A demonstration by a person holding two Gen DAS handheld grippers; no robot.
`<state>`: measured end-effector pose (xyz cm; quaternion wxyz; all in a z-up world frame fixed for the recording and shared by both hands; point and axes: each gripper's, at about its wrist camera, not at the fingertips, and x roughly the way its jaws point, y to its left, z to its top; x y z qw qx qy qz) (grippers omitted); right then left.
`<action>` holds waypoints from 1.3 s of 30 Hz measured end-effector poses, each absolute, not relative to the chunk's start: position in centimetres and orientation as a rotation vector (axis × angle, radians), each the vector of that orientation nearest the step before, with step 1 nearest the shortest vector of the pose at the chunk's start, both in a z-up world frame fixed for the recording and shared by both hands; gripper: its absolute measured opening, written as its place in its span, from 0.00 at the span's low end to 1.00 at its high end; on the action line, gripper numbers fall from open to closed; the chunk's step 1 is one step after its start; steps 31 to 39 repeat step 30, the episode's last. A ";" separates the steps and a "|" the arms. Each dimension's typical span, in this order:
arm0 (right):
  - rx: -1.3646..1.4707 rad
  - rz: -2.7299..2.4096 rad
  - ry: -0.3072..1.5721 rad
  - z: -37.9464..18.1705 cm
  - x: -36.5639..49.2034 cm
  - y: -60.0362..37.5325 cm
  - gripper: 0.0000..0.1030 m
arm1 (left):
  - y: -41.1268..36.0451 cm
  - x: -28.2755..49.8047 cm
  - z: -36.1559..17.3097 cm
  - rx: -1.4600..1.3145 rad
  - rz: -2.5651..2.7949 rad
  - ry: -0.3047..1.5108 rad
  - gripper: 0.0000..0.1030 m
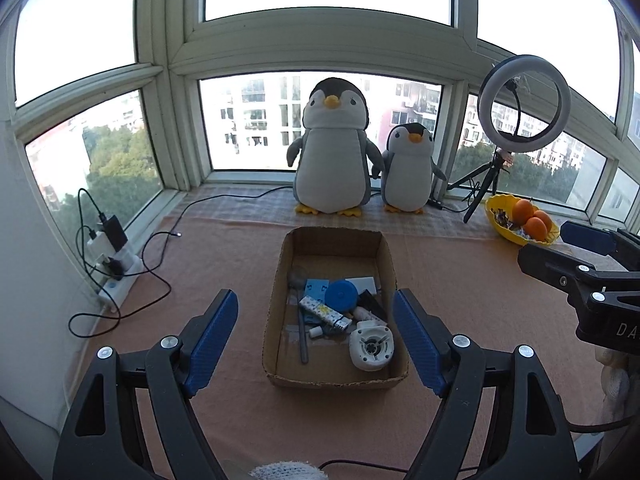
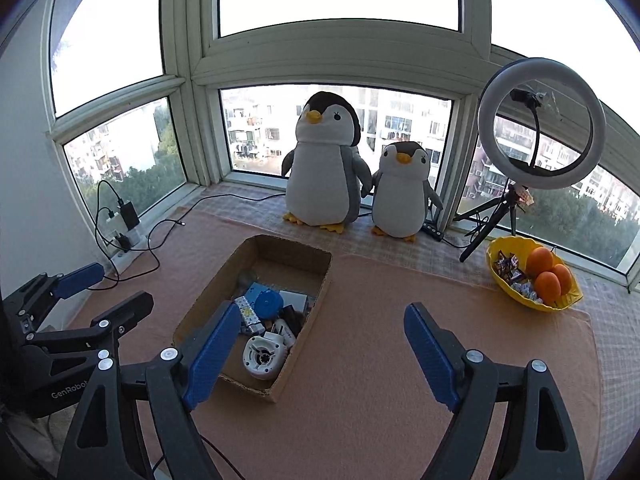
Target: Organize rigid objects
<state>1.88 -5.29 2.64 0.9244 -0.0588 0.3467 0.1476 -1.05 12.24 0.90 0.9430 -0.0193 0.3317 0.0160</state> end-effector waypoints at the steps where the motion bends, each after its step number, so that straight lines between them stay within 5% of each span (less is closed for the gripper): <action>1: -0.120 0.302 0.717 2.5 1.9 -5.3 0.79 | 12.2 -1.0 0.8 -0.040 0.034 0.679 0.78; 39: -0.122 0.290 0.726 1.9 2.2 -5.3 0.79 | 12.1 -0.7 0.5 -0.046 0.033 0.697 0.80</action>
